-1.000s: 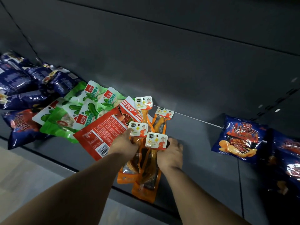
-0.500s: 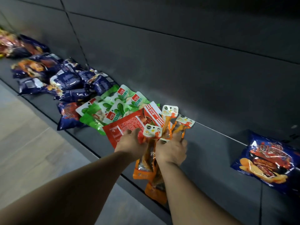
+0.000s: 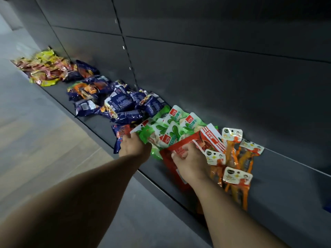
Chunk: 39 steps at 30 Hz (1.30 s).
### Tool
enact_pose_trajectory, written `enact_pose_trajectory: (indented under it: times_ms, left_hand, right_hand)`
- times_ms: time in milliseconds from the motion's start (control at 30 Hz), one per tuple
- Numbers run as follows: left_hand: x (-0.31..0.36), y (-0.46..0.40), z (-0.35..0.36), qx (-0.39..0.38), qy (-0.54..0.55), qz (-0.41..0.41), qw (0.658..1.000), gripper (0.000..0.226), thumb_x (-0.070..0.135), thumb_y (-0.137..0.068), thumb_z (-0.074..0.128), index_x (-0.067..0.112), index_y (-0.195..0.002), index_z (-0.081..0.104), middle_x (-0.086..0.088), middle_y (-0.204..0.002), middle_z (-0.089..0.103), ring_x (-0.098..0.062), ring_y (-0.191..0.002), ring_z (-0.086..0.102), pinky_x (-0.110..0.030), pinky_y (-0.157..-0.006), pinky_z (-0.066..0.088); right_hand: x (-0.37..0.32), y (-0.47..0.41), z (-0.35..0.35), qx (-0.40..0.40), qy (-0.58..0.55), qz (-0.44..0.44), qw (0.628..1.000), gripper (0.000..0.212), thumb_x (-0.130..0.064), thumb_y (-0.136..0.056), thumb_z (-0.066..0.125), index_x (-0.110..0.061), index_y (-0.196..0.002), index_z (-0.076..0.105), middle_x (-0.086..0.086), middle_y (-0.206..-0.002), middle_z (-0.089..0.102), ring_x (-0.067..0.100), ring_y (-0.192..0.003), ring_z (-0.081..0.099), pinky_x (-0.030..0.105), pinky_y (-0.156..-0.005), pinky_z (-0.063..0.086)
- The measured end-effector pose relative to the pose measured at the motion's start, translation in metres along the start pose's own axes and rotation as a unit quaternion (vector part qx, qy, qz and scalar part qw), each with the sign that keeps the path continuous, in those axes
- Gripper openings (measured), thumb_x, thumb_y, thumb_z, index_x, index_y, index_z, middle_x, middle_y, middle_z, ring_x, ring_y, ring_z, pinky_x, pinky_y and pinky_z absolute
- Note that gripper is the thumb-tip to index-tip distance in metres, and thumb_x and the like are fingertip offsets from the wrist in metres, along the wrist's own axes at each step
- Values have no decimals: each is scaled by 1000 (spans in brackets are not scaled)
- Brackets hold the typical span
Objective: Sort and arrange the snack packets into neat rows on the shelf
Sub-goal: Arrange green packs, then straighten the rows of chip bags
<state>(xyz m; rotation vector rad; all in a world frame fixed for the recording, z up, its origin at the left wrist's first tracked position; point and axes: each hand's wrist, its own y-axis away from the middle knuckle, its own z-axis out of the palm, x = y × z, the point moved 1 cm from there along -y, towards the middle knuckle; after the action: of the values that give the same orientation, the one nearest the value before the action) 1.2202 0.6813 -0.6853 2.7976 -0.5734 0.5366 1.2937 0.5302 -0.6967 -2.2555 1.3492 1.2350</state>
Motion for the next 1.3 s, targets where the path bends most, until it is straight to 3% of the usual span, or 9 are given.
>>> enact_pose_trajectory:
  times_ms: [167, 300, 400, 567, 667, 800, 933, 1133, 1300]
  left_hand:
    - [-31, -37, -8, 32, 33, -43, 998, 61, 40, -85, 63, 9, -133, 42, -19, -129, 40, -38, -118, 44, -45, -100, 41]
    - [-47, -57, -7, 26, 89, -96, 991, 62, 40, -84, 62, 7, -132, 40, -20, -130, 40, -38, -120, 43, -44, -101, 37]
    - [-55, -75, -2, 7, 124, -116, 985, 65, 40, -83, 63, 8, -133, 38, -20, -131, 39, -39, -121, 43, -44, -102, 37]
    - [-81, -104, 7, -70, 221, -205, 951, 84, 48, -80, 68, 5, -141, 30, -19, -138, 38, -36, -121, 46, -42, -100, 43]
    - [-89, -114, 10, -95, 195, -200, 955, 91, 60, -76, 68, 6, -140, 33, -18, -137, 34, -34, -120, 45, -40, -94, 45]
    - [-94, -129, 15, -124, 179, -174, 960, 85, 72, -72, 61, 6, -125, 53, -15, -127, 47, -31, -109, 53, -38, -91, 48]
    - [-95, -138, 22, -162, 272, -163, 934, 57, 52, -78, 69, 6, -110, 57, -9, -98, 60, -25, -89, 60, -34, -79, 52]
    - [-90, -136, 20, -127, 320, -168, 924, 58, 41, -77, 74, 5, -117, 54, -11, -109, 62, -24, -86, 58, -32, -65, 44]
    - [-90, -131, -4, -66, 289, -123, 947, 56, 36, -78, 74, 8, -119, 49, -8, -108, 61, -25, -88, 56, -32, -71, 43]
  right_hand:
    - [-22, -8, 23, -9, 21, 0, 1000, 36, -41, -87, 63, -22, -114, 50, -3, -103, 61, 19, -96, 60, 32, -81, 49]
    - [-45, -18, 50, 8, 29, -15, 999, 41, -39, -87, 64, -19, -119, 50, 1, -111, 63, 22, -102, 60, 31, -84, 48]
    - [-57, -23, 72, 3, 26, -16, 1000, 41, -38, -87, 64, -19, -120, 50, 2, -109, 62, 20, -97, 58, 26, -76, 45]
    - [-63, -33, 95, 13, 7, -1, 1000, 41, -37, -87, 65, -18, -119, 51, 3, -111, 59, 21, -101, 58, 28, -82, 47]
    - [-65, -37, 99, 27, -7, 17, 999, 39, -33, -87, 66, -16, -119, 52, -3, -102, 57, 15, -93, 56, 22, -74, 40]
    - [-65, -40, 105, 28, -4, 31, 999, 41, -30, -86, 67, -15, -121, 53, -2, -101, 56, 16, -94, 58, 25, -80, 47]
    - [-65, -42, 107, 28, 32, 31, 999, 42, -32, -86, 67, -15, -122, 53, -2, -102, 57, 18, -98, 60, 29, -84, 50]
    - [-71, -46, 108, 35, 44, 11, 998, 39, -31, -87, 66, -15, -120, 53, -7, -96, 52, 15, -93, 57, 23, -76, 45]
    - [-75, -47, 107, 52, 30, -11, 998, 38, -32, -87, 66, -16, -120, 53, -4, -99, 56, 20, -97, 60, 29, -81, 50]
